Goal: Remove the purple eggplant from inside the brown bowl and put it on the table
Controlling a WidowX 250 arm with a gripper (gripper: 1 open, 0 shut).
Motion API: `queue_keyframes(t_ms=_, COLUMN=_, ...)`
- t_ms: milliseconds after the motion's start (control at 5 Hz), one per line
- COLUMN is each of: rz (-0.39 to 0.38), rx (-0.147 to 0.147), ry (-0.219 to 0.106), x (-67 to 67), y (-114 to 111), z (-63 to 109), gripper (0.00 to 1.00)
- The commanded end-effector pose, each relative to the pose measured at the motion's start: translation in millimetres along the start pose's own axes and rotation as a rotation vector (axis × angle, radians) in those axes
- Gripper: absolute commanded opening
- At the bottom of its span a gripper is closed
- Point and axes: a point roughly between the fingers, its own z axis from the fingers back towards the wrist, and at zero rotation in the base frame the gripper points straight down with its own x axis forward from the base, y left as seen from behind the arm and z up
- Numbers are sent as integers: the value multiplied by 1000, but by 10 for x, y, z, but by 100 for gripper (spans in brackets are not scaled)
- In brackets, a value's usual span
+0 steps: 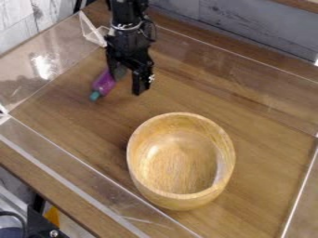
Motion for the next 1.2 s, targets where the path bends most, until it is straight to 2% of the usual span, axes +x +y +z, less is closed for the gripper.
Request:
queue_keyframes(t_ms=0, rz=6, rx=41, ry=-55, x=119, y=151, z=133, gripper=100)
queue_keyframes(t_ms=400, rz=-4, rx=40, ry=-69, x=180, y=162, z=132, gripper=100)
queue_keyframes(t_ms=1000, rz=13, rx=8, ry=-79, x=223, y=224, z=12, gripper=100)
